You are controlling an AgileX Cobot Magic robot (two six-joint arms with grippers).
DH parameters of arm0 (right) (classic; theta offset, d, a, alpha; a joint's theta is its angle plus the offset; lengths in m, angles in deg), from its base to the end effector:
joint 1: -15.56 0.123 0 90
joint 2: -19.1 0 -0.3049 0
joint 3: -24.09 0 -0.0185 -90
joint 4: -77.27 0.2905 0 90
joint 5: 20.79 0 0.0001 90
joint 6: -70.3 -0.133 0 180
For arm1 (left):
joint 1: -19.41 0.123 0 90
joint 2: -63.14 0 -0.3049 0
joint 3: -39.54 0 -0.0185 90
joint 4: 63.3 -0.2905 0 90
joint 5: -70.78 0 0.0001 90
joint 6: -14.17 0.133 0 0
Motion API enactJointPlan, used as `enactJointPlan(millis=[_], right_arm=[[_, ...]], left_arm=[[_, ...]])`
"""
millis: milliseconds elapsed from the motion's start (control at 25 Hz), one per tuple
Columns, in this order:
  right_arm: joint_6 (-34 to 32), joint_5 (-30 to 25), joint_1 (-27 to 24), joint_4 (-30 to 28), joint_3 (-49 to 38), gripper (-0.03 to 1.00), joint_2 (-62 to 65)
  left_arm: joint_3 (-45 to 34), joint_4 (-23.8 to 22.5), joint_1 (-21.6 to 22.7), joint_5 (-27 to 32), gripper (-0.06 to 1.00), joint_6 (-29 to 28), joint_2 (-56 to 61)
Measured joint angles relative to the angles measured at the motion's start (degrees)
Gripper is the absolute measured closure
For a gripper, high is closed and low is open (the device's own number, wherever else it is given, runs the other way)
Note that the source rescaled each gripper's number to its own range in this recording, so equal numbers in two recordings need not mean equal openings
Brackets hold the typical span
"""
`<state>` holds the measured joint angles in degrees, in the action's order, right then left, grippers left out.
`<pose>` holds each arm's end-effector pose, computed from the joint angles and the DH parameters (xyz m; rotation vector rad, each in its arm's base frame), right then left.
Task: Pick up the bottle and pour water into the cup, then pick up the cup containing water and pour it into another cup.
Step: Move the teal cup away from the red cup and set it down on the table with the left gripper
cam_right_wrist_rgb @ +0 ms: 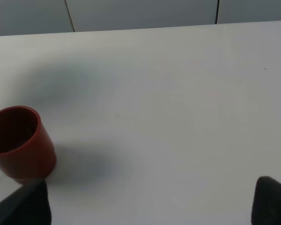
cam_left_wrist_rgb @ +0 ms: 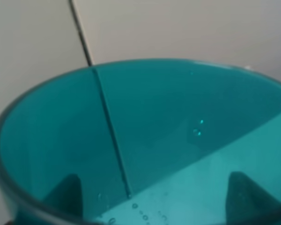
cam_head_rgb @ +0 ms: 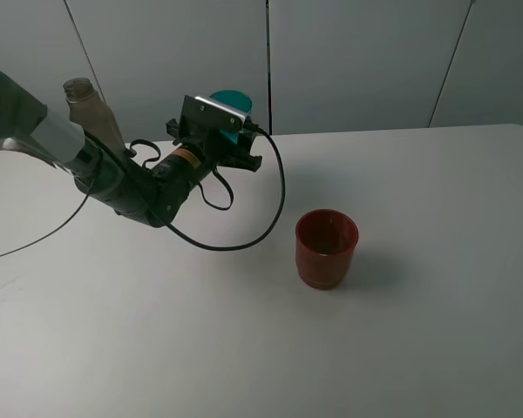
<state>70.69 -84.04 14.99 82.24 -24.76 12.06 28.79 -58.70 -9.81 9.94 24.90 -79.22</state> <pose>0.0435 0.0099 0.2741 -0.0034 2.0776 0.0941 0.4600 -0.2466 0.0529 0.4705 1.5462 -0.2233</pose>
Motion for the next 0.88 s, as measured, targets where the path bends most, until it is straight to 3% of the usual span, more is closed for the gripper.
enactJointPlan(millis=[480, 880], right_arm=[[-0.39, 0.0, 0.0, 0.0, 0.0, 0.97, 0.0], [0.0, 0.0, 0.0, 0.0, 0.0, 0.97, 0.0]], left_arm=[[5.1, 1.45, 1.2, -1.7, 0.88, -4.26, -9.22], [5.74, 1.44, 1.2, -0.23, 0.88, -5.43, -9.8]])
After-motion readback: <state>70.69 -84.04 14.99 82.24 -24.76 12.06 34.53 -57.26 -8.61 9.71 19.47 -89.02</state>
